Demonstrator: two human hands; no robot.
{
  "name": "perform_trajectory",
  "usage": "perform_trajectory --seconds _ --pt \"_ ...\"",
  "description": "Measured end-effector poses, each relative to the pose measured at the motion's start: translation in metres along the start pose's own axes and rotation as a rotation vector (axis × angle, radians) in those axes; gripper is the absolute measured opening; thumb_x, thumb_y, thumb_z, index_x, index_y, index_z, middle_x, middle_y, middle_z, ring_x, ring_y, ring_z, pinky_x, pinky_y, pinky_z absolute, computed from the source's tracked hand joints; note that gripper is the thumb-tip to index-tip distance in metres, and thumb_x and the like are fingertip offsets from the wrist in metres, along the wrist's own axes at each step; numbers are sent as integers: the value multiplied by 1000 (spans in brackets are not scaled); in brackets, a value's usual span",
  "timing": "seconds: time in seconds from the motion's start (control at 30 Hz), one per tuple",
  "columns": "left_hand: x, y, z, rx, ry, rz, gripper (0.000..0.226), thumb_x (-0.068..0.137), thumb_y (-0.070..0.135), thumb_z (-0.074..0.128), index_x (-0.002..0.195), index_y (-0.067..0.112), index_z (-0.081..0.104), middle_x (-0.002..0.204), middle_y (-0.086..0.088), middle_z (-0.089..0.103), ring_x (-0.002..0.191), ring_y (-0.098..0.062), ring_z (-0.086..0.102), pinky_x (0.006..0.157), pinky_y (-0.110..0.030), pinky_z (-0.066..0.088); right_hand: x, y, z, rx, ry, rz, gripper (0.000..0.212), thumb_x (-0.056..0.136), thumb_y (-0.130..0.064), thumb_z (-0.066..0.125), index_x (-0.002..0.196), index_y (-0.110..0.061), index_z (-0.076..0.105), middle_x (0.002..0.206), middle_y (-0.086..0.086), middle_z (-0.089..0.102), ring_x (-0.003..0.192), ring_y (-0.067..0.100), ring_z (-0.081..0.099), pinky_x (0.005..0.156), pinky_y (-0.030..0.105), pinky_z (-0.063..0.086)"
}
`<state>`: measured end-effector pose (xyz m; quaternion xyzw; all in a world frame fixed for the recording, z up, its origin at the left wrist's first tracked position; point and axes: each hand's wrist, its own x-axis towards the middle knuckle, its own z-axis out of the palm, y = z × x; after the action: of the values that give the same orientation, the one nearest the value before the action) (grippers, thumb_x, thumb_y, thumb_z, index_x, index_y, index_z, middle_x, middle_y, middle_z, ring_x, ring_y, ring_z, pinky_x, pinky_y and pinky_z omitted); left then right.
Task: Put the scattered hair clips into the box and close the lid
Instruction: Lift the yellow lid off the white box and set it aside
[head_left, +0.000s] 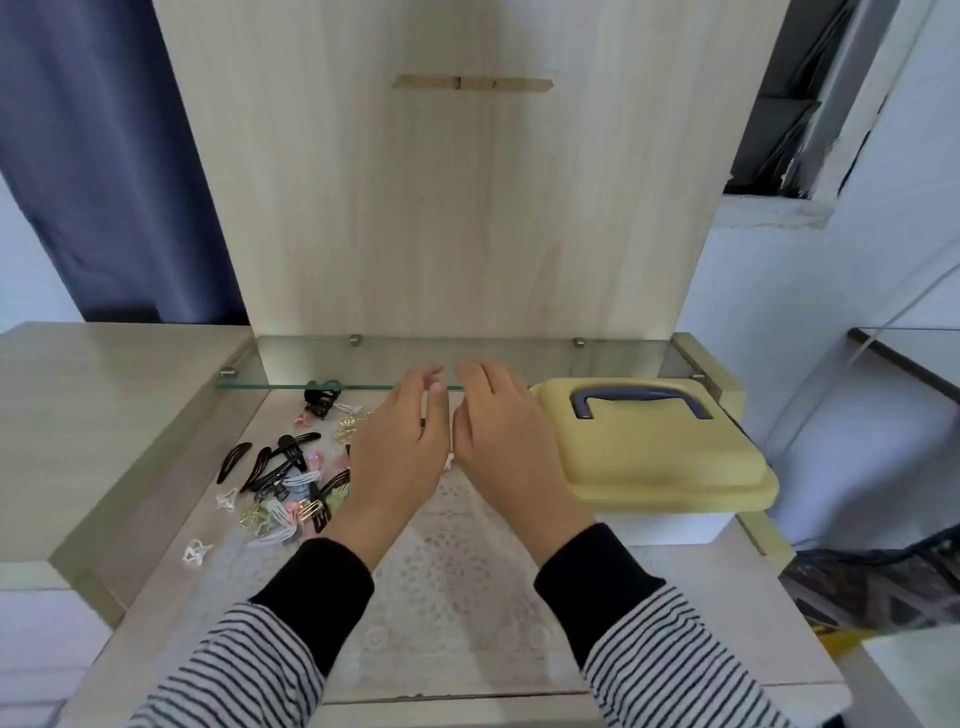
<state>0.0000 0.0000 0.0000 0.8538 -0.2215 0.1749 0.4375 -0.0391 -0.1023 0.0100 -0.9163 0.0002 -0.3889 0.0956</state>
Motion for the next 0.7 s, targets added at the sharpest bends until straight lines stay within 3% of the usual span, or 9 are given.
perform_trajectory --seconds 0.07,0.17,0.4,0.5,0.6,0.7 --pt "5 11 8 -95 -30 -53 33 101 43 33 127 35 51 115 15 63 94 -4 60 83 -34 49 6 12 -16 -7 45 -1 29 82 -15 38 96 -6 62 88 7 63 74 23 57 59 32 48" --pt "10 20 23 -174 -131 -67 30 99 39 38 126 34 51 114 15 58 92 -11 60 86 -37 49 12 41 -38 -81 14 33 23 88 -15 45 101 -7 61 92 6 62 77 23 58 59 31 48" --pt "13 28 64 -199 -310 -174 35 97 41 40 130 30 46 124 4 56 112 -18 56 97 -43 45 -5 120 -83 -158 -84 284 25 95 -19 43 110 -8 59 105 8 60 93 27 57 66 33 46" --pt "12 31 71 -199 -349 -229 40 98 42 41 134 26 43 119 2 57 109 -19 57 95 -40 46 -13 152 -94 -128 -136 475 31 98 -24 38 121 -14 57 115 5 59 102 24 54 70 29 36" --pt "11 35 76 -207 -356 -271 41 98 42 41 134 23 43 106 0 61 100 -20 60 85 -34 46 -24 179 -101 -51 -180 610 31 99 -26 38 120 -15 59 118 6 60 103 24 54 74 29 38" --pt "11 40 79 -226 -362 -300 37 99 42 41 131 23 43 89 3 61 89 -19 63 84 -40 52 -35 198 -105 67 -205 725 29 97 -25 43 118 -16 61 117 3 62 103 21 54 78 27 37"
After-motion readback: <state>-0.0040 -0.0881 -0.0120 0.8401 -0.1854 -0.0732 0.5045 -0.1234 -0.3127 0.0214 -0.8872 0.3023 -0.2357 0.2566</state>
